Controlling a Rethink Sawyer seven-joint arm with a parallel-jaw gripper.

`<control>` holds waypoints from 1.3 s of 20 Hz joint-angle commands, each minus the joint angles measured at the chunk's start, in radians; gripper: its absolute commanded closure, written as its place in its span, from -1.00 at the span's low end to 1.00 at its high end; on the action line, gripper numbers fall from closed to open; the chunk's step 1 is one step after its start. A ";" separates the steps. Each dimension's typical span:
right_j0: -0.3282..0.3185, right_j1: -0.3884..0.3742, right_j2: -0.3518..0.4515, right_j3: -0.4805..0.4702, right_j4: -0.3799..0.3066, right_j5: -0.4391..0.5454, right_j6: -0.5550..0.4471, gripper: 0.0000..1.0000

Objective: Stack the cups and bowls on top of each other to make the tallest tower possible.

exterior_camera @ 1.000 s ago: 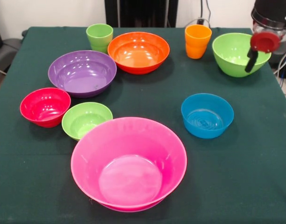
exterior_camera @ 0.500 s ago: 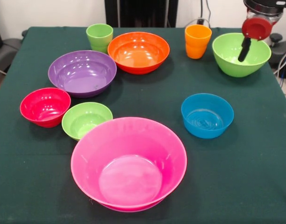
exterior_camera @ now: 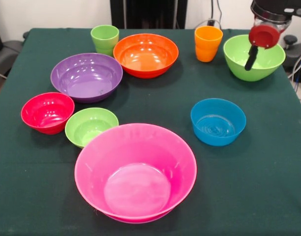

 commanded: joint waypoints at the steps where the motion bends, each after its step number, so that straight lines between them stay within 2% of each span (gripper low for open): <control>1: 0.000 0.080 0.086 -0.001 0.007 -0.051 0.146 -1.00; 11: 0.022 0.114 0.088 -0.044 0.018 -0.055 0.170 -1.00; 26: 0.036 0.183 0.120 -0.037 0.062 -0.170 0.160 -1.00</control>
